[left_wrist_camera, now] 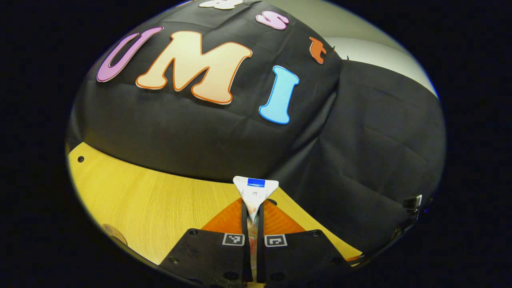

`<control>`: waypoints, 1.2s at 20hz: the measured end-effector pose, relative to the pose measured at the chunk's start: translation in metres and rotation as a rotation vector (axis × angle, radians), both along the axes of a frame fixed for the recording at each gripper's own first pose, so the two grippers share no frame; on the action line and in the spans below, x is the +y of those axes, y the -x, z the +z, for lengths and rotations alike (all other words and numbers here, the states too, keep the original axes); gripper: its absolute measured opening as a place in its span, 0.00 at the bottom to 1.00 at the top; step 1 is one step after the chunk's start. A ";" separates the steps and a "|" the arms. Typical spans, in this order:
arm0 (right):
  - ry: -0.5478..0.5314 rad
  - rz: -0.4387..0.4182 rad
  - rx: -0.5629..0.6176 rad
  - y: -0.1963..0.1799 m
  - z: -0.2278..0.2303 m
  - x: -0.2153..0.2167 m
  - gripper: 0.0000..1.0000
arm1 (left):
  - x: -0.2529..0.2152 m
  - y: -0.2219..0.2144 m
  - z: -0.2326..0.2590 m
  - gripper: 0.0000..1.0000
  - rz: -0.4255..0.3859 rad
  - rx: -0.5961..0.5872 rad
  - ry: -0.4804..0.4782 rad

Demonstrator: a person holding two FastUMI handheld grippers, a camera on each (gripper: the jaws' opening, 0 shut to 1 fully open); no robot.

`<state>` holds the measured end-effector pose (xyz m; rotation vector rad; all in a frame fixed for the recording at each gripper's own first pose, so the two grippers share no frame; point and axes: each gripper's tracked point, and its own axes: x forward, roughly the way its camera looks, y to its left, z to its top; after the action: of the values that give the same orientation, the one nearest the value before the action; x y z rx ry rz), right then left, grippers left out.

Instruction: Put the toothbrush and toothpaste on the desktop into the cup, then pick up the cup and place it on the coaster on the desktop.

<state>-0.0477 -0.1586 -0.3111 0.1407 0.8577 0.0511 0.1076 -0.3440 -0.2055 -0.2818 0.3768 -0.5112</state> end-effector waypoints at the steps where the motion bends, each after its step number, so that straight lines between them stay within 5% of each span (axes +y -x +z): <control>1: 0.004 0.003 -0.002 0.001 0.000 -0.002 0.92 | 0.000 0.000 -0.005 0.04 0.006 0.000 -0.002; 6: 0.001 -0.005 0.010 0.001 -0.005 -0.006 0.92 | 0.005 -0.001 -0.023 0.04 0.070 -0.028 -0.061; 18: -0.051 0.014 -0.012 -0.018 0.000 0.013 0.92 | 0.014 0.030 -0.048 0.08 0.084 0.044 -0.142; 23: -0.080 0.027 -0.041 -0.031 0.010 0.020 0.92 | 0.019 0.052 -0.049 0.17 0.052 0.081 -0.192; 24: -0.088 0.031 -0.045 -0.034 0.012 0.023 0.92 | 0.017 0.060 -0.053 0.32 0.030 0.103 -0.198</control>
<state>-0.0138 -0.1357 -0.2991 0.2085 0.8133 0.1206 0.0476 -0.3275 -0.2584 -0.1220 0.5195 -0.4275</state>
